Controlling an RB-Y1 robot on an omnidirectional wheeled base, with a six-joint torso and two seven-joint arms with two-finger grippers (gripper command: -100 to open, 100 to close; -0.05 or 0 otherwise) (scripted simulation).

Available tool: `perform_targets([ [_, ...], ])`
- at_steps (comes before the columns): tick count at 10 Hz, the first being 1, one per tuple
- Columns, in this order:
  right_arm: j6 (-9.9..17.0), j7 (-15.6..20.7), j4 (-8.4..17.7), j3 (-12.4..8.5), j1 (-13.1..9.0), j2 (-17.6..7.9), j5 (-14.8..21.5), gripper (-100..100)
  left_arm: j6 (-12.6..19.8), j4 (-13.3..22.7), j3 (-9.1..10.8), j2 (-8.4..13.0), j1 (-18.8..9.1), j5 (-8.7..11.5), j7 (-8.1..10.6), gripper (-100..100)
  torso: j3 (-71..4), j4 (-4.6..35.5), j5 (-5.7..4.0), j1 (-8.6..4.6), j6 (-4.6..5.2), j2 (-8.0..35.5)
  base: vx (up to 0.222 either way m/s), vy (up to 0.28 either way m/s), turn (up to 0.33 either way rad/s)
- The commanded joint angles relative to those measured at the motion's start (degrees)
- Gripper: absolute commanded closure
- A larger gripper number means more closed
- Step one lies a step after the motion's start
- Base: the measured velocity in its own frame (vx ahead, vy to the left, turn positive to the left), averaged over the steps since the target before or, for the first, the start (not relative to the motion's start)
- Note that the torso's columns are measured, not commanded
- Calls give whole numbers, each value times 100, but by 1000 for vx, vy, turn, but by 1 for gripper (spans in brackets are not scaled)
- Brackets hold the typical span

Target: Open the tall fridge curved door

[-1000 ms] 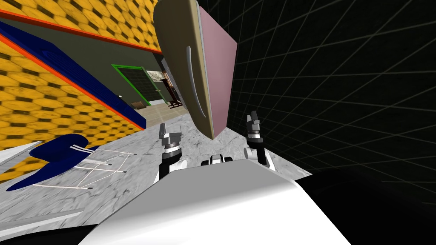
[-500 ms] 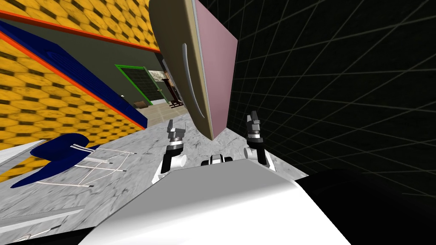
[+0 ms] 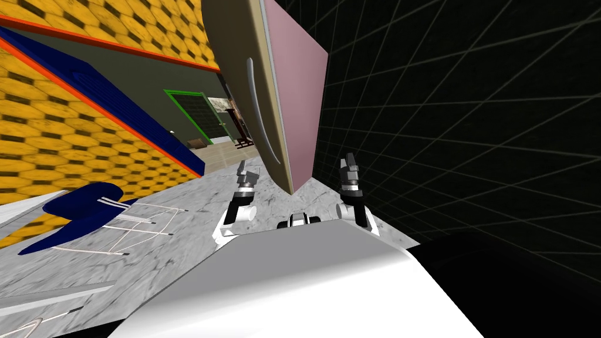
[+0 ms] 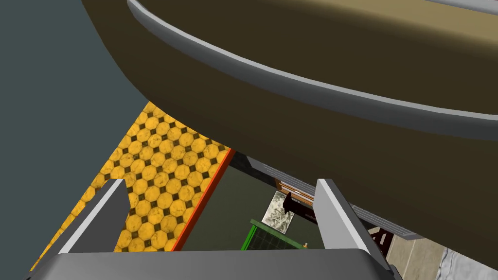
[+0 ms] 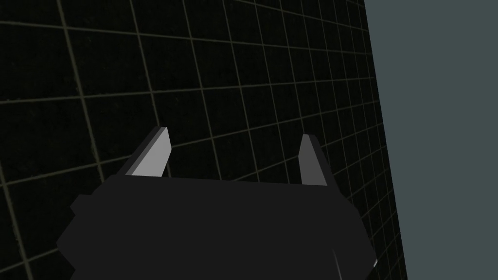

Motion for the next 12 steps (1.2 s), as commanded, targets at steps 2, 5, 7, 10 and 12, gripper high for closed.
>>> perform_targets([
  [2, 0, 0, 0, 0, 0, 0, 0, 0, 349, 356, -8, 237, -578, 138, 233, -100, -2, -1, 1, 1, 0, -4, 50, -79, 45],
  [5, 0, 0, 0, 0, 0, 0, 0, 0, 826, 797, 4, 574, -1126, 342, 555, -100, 0, 0, -1, 0, 1, 0, 49, -88, 54],
  [7, 0, 0, 0, 0, 0, 0, 0, 0, 1089, 1025, 12, 746, -1446, 443, 719, -100, 1, 0, 0, 1, 1, 2, 57, -93, 51],
  [10, 0, 0, 0, 0, 0, 0, 0, 0, 1408, 1255, 19, 919, -1954, 542, 882, -100, 1, 1, 1, 2, -1, 2, 45, -84, 50],
  [12, 0, 0, 0, 0, -1, -1, 0, 0, 1681, 1487, 28, 1092, -2235, 638, 1045, -100, 5, 2, 3, 12, 1, 7, 41, -49, 22],
])
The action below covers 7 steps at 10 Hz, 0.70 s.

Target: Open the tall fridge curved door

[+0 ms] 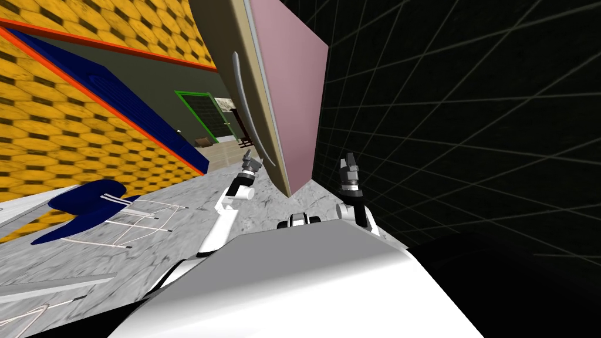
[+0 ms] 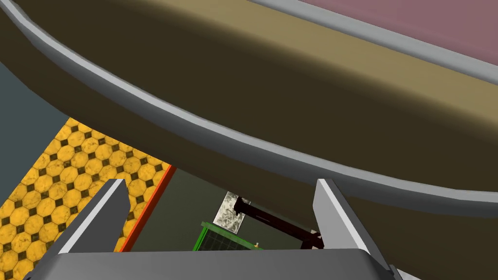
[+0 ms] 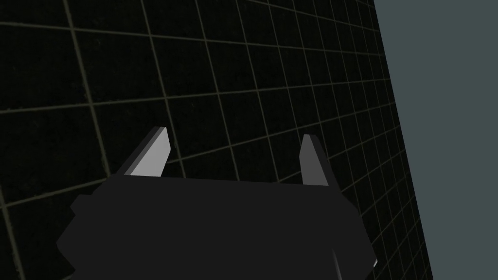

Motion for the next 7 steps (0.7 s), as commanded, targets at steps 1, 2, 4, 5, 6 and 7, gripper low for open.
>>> perform_targets([
  [1, 0, 0, 0, 0, 1, 0, 0, 0, 273, 254, 1, 170, -417, 93, 157, -100, -8, -3, -1, -6, -2, -13, 46, -70, 49],
  [2, 0, 0, 0, 0, 0, 0, 0, 0, 514, 486, 11, 342, -618, 184, 317, -100, -7, -3, -4, -15, 0, -10, 51, -109, 85],
  [4, 0, 0, 0, 0, 0, 1, 0, 0, 798, 719, 22, 512, -970, 268, 473, -100, -5, -2, -6, -20, 2, -8, 47, -110, 52],
  [5, 0, 0, 0, 1, 1, 1, 0, 0, 818, 719, 22, 512, -1130, 268, 473, -100, -5, -2, -5, -17, -1, -7, 52, -101, 54],
  [6, 0, 0, 0, 0, 0, 1, 0, 0, 1086, 930, 34, 680, -1309, 346, 623, -100, -5, -2, -3, -8, 0, -7, 68, -110, 77],
  [7, 0, 0, 0, 0, 1, 1, 0, 0, 1088, 951, 34, 680, -1451, 346, 623, -100, -7, -4, -2, -9, -2, -12, 55, -85, 45],
])
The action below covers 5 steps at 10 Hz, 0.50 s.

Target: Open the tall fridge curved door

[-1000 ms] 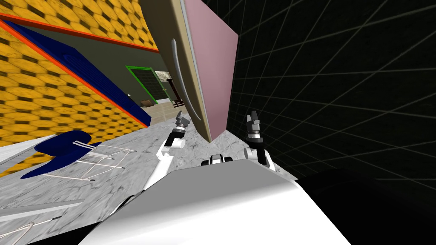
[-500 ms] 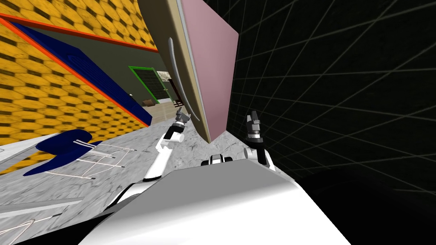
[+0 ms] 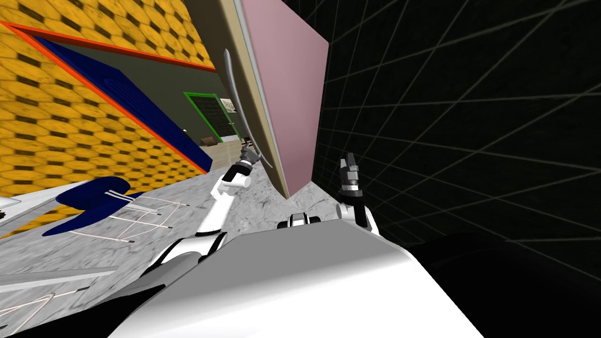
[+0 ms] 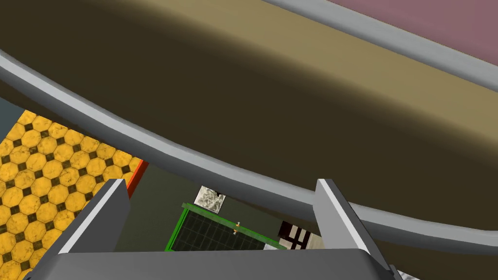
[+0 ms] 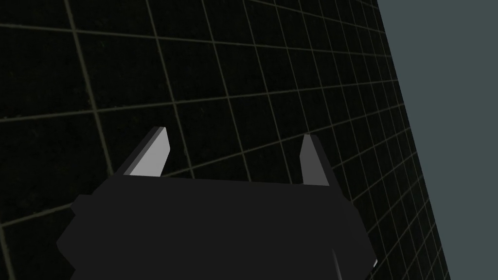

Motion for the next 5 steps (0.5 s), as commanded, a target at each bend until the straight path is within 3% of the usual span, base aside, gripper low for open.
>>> perform_targets([
  [1, 0, 0, 0, 0, 0, 0, 0, 0, 106, 213, -13, 118, -312, 60, 100, -100, 2, 1, 1, 8, 2, 4, 21, -28, -7],
  [2, 0, 0, 0, -1, -1, -1, 0, 0, 372, 446, 1, 283, -539, 130, 244, -100, 9, 4, 5, 19, 2, 15, 30, -53, 77],
  [5, 0, 0, 0, 0, 0, 0, 0, 0, 633, 677, 17, 442, -975, 191, 382, -100, -5, -1, -8, -26, 2, -8, 54, -101, 52],
])
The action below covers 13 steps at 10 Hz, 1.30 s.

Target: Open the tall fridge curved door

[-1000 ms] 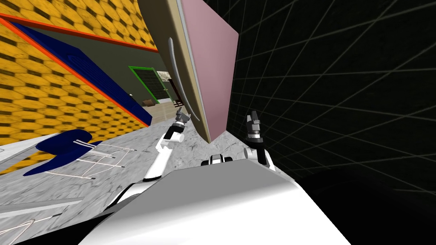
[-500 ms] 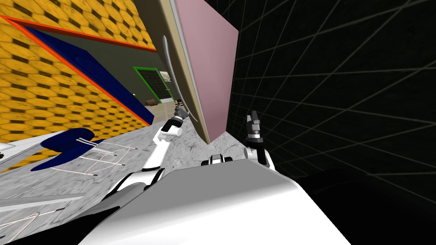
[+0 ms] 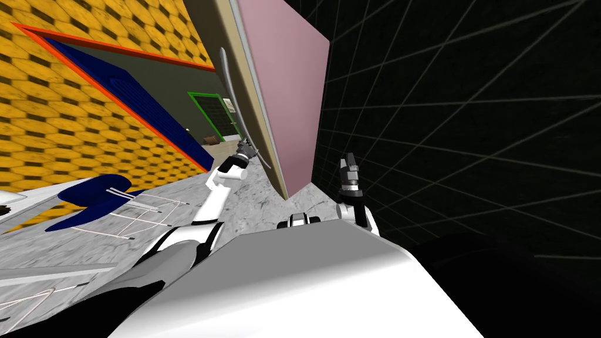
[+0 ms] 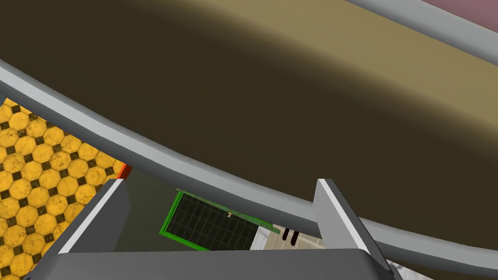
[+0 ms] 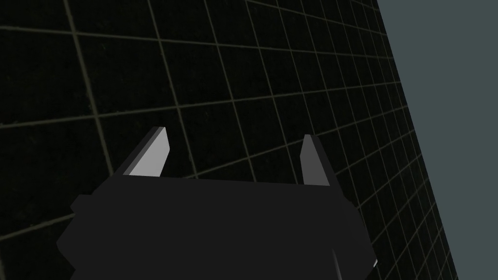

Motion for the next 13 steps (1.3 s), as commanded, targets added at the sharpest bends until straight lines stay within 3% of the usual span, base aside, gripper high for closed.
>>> perform_targets([
  [1, 0, 0, 0, 0, 0, 0, 0, 0, 432, 276, 48, 181, -428, 51, 195, -100, 3, 0, 3, 14, 1, 6, 65, -118, 80],
  [4, 0, 0, 0, 0, 0, 0, 0, 0, 723, 503, 67, 325, -825, 96, 317, -100, 13, 6, 10, 32, -3, 21, 39, -89, 58],
  [5, 0, 0, 0, 0, -1, -1, 0, 0, 963, 716, 88, 459, -1009, 132, 431, -100, 11, 5, 9, 30, 0, 18, 41, -89, 82],
  [6, 0, 0, 0, 0, 0, 0, 0, 0, 965, 727, 88, 459, -1113, 132, 431, -100, 8, 3, 7, 24, -2, 13, 38, -84, 43],
  [7, 0, 0, 0, 0, -1, -1, 0, 0, 1192, 947, 110, 585, -1356, 159, 538, -100, 7, 2, 7, 24, 1, 12, 55, -106, 74],
  [8, 0, 0, 0, 0, 0, 0, 0, 0, 1200, 947, 110, 585, -1388, 159, 538, -100, 4, 2, 6, 17, -3, 7, 51, -98, 45],
  [13, 0, 0, 0, -1, -1, -1, 0, 0, 1859, 1570, 183, 902, -2077, 203, 815, -100, -42, 35, -31, 19, 33, -44, 24, -98, 73],
])
